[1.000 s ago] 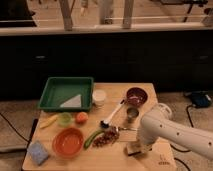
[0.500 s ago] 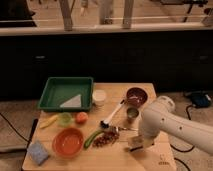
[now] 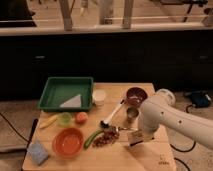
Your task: Place eraser in paper cup
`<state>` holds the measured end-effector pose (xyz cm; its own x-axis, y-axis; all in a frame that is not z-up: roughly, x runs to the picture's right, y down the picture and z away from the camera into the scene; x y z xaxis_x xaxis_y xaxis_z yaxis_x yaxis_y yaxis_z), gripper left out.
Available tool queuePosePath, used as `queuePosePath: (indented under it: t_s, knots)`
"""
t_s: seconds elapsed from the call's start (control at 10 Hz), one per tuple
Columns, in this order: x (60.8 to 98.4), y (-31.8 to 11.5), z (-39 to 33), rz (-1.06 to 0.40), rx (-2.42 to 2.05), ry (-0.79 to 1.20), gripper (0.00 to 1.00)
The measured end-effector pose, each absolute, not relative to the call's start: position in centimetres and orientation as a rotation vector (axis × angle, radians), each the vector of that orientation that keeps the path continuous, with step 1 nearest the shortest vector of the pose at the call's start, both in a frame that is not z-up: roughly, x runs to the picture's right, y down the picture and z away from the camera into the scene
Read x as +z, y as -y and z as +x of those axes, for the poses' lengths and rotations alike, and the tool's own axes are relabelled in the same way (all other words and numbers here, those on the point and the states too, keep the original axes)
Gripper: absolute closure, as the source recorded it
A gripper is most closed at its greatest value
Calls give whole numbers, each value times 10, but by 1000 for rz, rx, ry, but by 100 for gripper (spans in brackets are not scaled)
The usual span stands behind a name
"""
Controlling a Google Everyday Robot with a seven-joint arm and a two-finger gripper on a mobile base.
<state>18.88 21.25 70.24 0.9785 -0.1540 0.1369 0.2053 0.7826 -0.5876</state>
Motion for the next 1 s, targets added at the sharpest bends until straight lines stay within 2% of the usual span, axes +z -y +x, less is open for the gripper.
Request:
queuePosePath:
  t_s: [1.0]
  knots:
    - [707,-173,178,-627,-248,81,100]
